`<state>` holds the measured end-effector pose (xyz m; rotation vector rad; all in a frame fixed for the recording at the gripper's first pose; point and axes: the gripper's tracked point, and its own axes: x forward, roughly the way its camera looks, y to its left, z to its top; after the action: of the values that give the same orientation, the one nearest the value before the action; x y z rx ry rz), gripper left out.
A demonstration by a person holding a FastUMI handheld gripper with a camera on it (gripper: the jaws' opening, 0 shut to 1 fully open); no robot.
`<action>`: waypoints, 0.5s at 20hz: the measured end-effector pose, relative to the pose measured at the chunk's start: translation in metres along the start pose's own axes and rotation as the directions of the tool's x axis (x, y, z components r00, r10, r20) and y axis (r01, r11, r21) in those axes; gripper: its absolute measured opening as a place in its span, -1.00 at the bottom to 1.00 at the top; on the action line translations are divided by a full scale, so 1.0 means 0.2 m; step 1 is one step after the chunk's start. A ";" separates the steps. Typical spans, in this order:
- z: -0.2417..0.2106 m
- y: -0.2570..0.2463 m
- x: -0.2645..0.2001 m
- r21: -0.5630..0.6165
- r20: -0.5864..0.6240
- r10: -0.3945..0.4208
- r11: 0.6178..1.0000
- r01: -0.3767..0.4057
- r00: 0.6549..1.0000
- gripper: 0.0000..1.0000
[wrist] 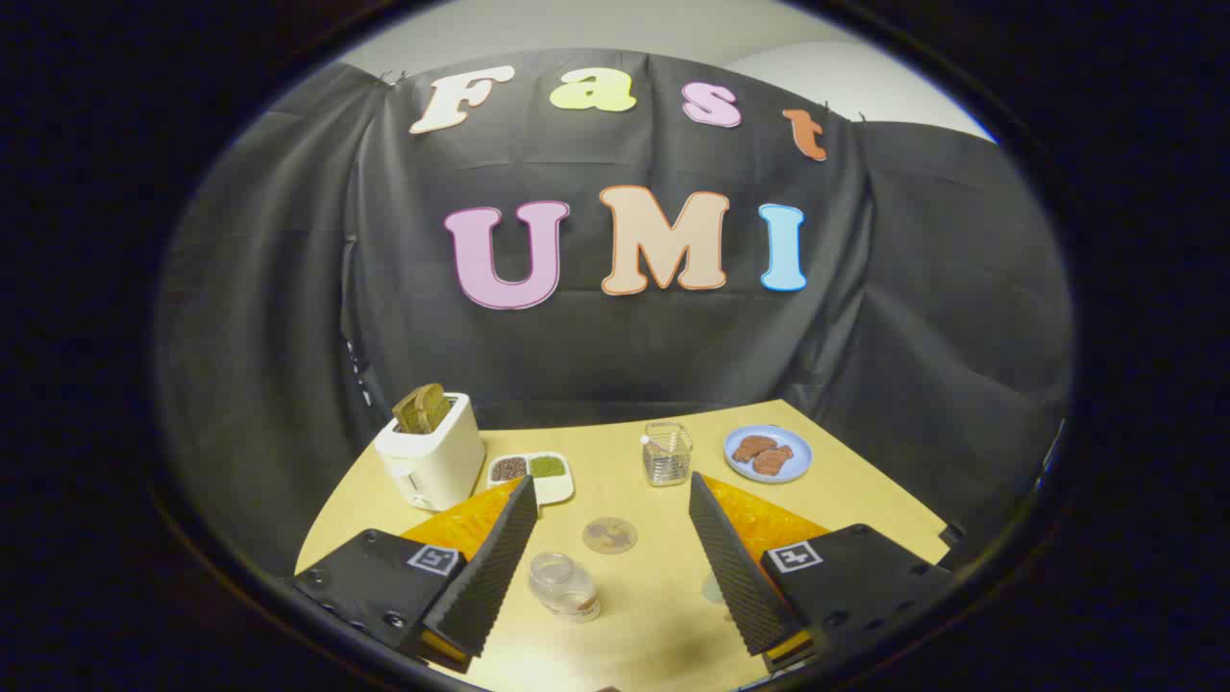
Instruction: Take the bottle from table, then pour the juice into the cup, finally place the bottle on the coaster
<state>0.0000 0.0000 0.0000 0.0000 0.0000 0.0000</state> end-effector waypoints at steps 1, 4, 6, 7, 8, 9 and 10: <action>0.00 0.01 0.00 -0.009 -0.003 0.008 1.000 -0.008 1.000 0.99; -0.03 0.00 -0.02 -0.046 -0.011 0.014 0.999 -0.014 1.000 0.99; -0.02 0.00 -0.04 -0.053 -0.012 0.014 0.998 -0.015 1.000 0.99; -0.02 0.00 -0.05 -0.046 -0.010 0.017 0.999 -0.017 1.000 0.99; -0.02 0.02 -0.06 -0.034 -0.005 0.021 0.999 -0.021 1.000 0.99; -0.01 0.02 -0.07 -0.021 -0.004 0.024 0.999 -0.024 1.000 0.99; -0.02 0.02 -0.08 -0.011 -0.006 0.025 1.000 -0.025 1.000 0.99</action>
<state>-0.0161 0.0049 -0.0047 -0.0112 0.0055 0.0245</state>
